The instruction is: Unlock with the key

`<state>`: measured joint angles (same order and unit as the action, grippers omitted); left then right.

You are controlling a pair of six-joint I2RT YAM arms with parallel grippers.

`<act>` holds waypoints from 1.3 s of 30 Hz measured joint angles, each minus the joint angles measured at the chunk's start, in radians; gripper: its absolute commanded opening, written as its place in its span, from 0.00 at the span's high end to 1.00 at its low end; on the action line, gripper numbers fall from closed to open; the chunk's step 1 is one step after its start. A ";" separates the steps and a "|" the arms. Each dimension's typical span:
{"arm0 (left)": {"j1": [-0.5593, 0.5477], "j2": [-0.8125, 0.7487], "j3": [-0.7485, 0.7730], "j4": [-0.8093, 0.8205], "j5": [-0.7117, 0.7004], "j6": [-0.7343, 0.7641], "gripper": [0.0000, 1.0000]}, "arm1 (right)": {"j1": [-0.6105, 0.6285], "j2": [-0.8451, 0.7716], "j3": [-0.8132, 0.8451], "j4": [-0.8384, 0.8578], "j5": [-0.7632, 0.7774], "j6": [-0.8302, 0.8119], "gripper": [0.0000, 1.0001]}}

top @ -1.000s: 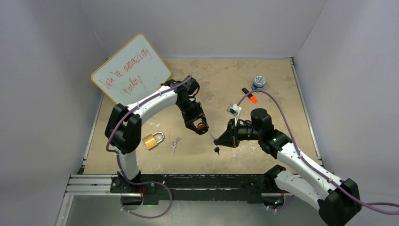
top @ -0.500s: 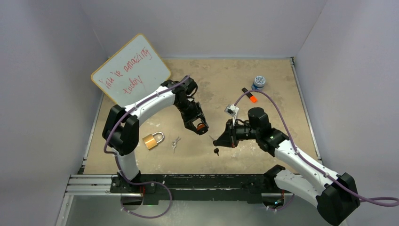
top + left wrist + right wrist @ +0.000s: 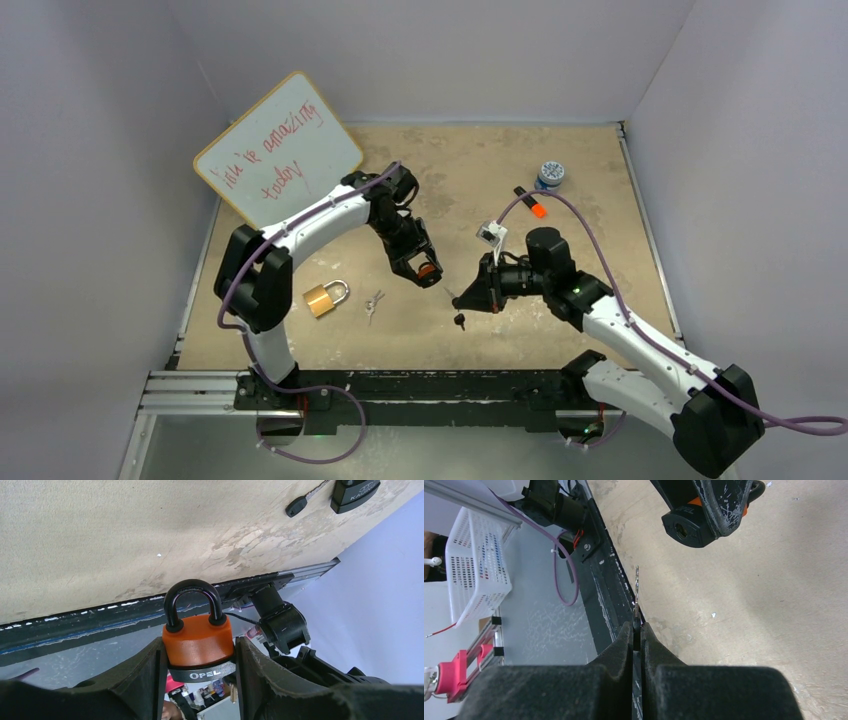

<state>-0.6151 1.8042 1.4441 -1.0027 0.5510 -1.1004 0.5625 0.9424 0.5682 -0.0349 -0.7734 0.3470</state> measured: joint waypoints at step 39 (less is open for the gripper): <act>-0.264 -0.196 -0.223 0.443 -0.704 0.328 1.00 | -0.040 0.097 0.104 -0.132 0.637 0.175 1.00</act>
<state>-0.8795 1.6077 1.2209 -0.5602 -0.1532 -0.7723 0.5228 1.0397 0.6720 -0.1673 -0.1364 0.5224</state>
